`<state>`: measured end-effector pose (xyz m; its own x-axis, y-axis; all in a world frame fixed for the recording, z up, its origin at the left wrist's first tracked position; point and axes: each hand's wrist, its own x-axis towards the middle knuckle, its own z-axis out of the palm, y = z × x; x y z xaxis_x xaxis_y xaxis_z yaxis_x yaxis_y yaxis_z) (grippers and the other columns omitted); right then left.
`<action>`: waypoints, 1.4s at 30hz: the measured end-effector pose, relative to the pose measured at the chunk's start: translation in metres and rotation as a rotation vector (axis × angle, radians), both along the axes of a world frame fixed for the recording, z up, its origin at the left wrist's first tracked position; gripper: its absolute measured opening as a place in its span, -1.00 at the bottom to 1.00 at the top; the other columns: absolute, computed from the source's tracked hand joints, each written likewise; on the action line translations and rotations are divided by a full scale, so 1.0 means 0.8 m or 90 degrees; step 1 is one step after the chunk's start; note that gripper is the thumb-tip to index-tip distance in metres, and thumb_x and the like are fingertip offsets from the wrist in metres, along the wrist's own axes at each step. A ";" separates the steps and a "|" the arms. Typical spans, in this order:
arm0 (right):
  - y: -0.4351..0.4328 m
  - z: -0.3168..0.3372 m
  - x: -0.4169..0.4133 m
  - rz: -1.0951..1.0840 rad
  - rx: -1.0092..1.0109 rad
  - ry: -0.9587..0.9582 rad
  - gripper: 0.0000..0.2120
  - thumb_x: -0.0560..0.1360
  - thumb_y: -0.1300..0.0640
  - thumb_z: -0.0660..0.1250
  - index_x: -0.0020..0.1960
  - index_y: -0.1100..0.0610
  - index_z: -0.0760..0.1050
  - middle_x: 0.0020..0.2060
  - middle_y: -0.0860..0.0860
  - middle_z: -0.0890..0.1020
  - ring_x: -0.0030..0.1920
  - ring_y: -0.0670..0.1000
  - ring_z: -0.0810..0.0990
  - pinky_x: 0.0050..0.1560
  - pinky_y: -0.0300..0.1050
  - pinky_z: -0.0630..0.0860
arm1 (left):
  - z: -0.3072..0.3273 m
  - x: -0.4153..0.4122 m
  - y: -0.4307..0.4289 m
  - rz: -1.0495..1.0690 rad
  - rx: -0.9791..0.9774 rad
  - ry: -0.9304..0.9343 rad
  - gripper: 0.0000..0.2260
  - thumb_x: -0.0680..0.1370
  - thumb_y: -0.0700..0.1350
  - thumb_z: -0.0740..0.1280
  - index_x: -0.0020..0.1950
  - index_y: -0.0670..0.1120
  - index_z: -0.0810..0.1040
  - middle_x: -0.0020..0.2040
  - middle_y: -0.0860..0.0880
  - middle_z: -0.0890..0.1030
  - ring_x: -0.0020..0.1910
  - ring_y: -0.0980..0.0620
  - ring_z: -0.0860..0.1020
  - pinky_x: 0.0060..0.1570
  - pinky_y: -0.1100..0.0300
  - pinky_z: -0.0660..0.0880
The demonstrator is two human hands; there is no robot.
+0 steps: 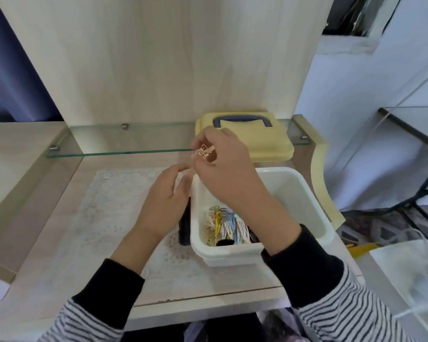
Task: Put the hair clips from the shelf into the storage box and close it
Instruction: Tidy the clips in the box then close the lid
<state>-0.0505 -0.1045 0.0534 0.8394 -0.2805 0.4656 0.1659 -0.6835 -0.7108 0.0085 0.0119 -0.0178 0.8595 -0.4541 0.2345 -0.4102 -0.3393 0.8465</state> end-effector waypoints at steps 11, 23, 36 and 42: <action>-0.133 -0.012 -0.038 0.083 -0.030 0.219 -0.90 0.52 0.09 0.31 0.00 0.00 0.42 -0.12 -0.08 0.56 -0.24 -0.08 0.53 -0.06 -0.01 0.54 | 0.021 0.001 -0.057 0.000 0.055 0.134 -0.77 0.62 0.04 0.14 0.22 0.13 0.50 0.15 0.14 0.54 0.14 0.14 0.47 0.01 0.20 0.35; -0.170 -0.017 -0.039 0.217 -0.019 0.394 -0.95 0.48 0.06 0.40 -0.08 0.00 0.56 -0.13 -0.08 0.62 -0.20 -0.08 0.69 0.02 -0.03 0.58 | 0.019 0.000 -0.056 0.007 0.058 0.127 -0.72 0.64 -0.08 0.10 -0.13 0.14 0.55 -0.20 0.15 0.60 -0.19 0.17 0.54 -0.18 0.24 0.41; -0.150 -0.021 -0.031 0.249 -0.341 0.425 -0.75 0.47 0.23 0.30 0.01 -0.06 0.61 -0.18 -0.22 0.60 -0.16 -0.18 0.58 -0.02 -0.12 0.55 | 0.021 -0.002 -0.059 0.030 0.094 0.143 -0.75 0.64 -0.04 0.09 -0.02 0.12 0.56 -0.11 -0.09 0.63 -0.11 -0.10 0.56 -0.04 -0.07 0.49; -0.144 -0.028 -0.025 0.203 -0.468 0.425 -0.80 0.51 0.11 0.26 0.07 -0.12 0.52 -0.08 -0.08 0.58 -0.09 -0.01 0.57 -0.08 -0.04 0.54 | 0.021 -0.002 -0.058 0.036 0.110 0.137 -0.75 0.63 -0.03 0.09 -0.04 0.12 0.55 -0.23 -0.06 0.60 -0.29 0.01 0.50 -0.22 0.03 0.44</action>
